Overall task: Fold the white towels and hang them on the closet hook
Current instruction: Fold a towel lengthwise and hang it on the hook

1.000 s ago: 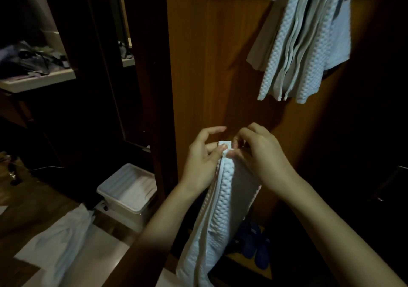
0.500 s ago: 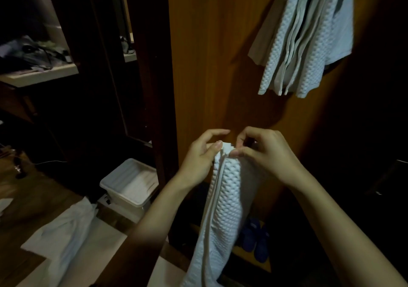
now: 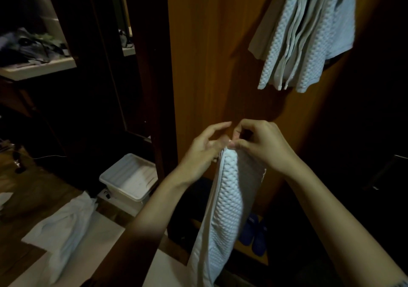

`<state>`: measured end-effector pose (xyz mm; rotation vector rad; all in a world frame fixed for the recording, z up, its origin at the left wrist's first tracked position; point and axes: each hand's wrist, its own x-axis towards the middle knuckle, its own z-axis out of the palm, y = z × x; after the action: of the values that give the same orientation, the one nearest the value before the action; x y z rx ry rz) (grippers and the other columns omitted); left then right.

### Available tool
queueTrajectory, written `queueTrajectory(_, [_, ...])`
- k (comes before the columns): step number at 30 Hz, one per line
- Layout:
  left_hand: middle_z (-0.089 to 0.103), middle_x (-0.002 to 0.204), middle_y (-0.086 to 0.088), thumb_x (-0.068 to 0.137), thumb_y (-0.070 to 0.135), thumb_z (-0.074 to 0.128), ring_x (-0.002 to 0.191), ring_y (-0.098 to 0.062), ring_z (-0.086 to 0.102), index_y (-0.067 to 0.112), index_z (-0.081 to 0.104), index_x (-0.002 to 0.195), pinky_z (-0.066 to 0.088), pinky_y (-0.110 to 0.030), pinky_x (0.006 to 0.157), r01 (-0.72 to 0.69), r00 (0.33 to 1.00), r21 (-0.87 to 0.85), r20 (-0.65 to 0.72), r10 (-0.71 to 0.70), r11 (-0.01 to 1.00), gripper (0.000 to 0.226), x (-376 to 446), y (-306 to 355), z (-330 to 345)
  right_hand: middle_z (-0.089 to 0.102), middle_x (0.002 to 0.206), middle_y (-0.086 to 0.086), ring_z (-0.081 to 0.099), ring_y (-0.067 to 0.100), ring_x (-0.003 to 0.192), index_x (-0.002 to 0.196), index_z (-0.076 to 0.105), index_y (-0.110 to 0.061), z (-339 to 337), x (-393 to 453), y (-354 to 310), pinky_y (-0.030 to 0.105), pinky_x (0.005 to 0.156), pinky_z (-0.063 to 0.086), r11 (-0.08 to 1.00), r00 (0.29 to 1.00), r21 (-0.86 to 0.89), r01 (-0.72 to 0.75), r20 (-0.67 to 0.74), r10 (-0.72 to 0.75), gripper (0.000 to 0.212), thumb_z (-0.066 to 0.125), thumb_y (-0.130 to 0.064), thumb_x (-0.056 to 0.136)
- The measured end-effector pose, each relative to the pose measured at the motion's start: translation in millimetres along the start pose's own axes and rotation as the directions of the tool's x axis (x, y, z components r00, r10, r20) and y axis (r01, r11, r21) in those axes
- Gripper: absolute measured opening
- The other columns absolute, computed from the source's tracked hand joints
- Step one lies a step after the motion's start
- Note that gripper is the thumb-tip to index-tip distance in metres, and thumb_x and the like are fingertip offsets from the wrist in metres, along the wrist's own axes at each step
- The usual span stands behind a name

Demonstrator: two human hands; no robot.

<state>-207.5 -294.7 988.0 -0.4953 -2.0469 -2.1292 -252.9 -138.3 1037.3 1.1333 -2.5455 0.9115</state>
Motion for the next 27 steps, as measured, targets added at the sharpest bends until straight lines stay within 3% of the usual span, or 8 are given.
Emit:
queueTrajectory(3, [0.075,0.089,0.0,0.077,-0.005,0.07,0.078,-0.015,0.072,0.038,0.045,0.124,0.055,-0.022,0.065,0.0,1.0,0.045,-0.006,0.0,0.999,0.069,2,-1,-3,0.062,0.07,-0.011,0.058,-0.001,0.07,0.074,0.058,-0.023,0,2,-1,0.005,0.063,0.04,1.0,0.999,0.018,-0.017,-0.031,0.017,0.021,0.079,-0.027,0.072])
queueTrajectory(6, [0.074,0.088,-0.005,0.077,-0.007,0.069,0.08,-0.016,0.072,0.043,0.046,0.122,0.054,-0.022,0.068,-0.043,0.999,0.099,-0.02,0.046,0.994,0.071,2,0,-9,0.061,0.063,-0.009,0.057,0.001,0.061,0.07,0.055,-0.02,-2,4,2,0.01,0.055,0.039,0.999,0.995,0.028,-0.032,-0.089,0.034,0.036,0.083,-0.041,0.06])
queueTrajectory(12, [0.074,0.087,-0.001,0.081,-0.005,0.065,0.082,-0.018,0.071,0.036,0.045,0.125,0.058,-0.028,0.072,-0.063,0.995,0.134,-0.067,0.072,0.989,0.063,-2,2,-28,0.054,0.083,-0.004,0.045,0.014,0.085,0.076,0.068,-0.024,3,3,26,0.028,0.069,0.037,0.961,1.0,-0.277,-0.001,0.005,0.002,0.061,0.047,-0.078,0.059])
queueTrajectory(14, [0.074,0.088,0.001,0.082,-0.003,0.065,0.083,-0.018,0.071,0.036,0.045,0.124,0.058,-0.031,0.074,-0.066,0.993,0.153,-0.089,0.08,0.986,0.061,-5,4,-37,0.051,0.105,-0.003,0.042,0.013,0.104,0.072,0.068,-0.022,7,3,33,0.029,0.082,0.038,0.987,0.995,-0.129,-0.092,0.021,0.095,0.054,0.055,-0.072,0.057])
queueTrajectory(16, [0.074,0.089,-0.001,0.082,-0.001,0.065,0.084,-0.02,0.071,0.037,0.046,0.123,0.059,-0.036,0.077,-0.075,0.988,0.165,-0.12,0.096,0.983,0.059,-8,7,-46,0.054,0.116,-0.004,0.047,0.008,0.113,0.073,0.068,-0.022,11,1,36,0.022,0.087,0.039,0.967,0.985,0.201,-0.155,0.111,0.135,0.033,0.067,-0.054,0.063])
queueTrajectory(18, [0.074,0.087,-0.002,0.083,-0.001,0.064,0.083,-0.021,0.071,0.036,0.047,0.123,0.057,-0.04,0.078,-0.081,0.984,0.168,-0.142,0.106,0.982,0.057,-10,8,-52,0.066,0.1,-0.006,0.061,0.004,0.097,0.075,0.065,-0.022,18,2,36,0.017,0.077,0.045,0.909,0.986,0.391,-0.142,0.141,0.094,0.018,0.07,-0.039,0.069])
queueTrajectory(21, [0.074,0.089,0.002,0.083,-0.002,0.062,0.084,-0.015,0.071,0.033,0.047,0.122,0.059,-0.032,0.073,-0.094,0.975,0.159,-0.185,0.123,0.983,0.054,-11,9,-60,0.065,0.078,-0.008,0.064,0.003,0.072,0.074,0.06,-0.017,36,8,28,0.017,0.058,0.051,0.793,0.988,0.596,-0.127,0.01,0.151,0.013,0.073,-0.019,0.075])
queueTrajectory(27, [0.074,0.097,0.003,0.064,0.024,0.084,0.091,-0.013,0.069,0.025,0.056,0.115,0.056,-0.026,0.074,-0.129,0.938,-0.001,-0.324,0.122,0.992,0.058,-23,14,-83,0.071,0.072,-0.006,0.067,0.01,0.062,0.095,0.055,-0.021,55,40,-13,0.021,0.05,0.051,0.55,0.964,0.835,0.025,-0.166,0.208,0.024,0.064,-0.002,0.084])
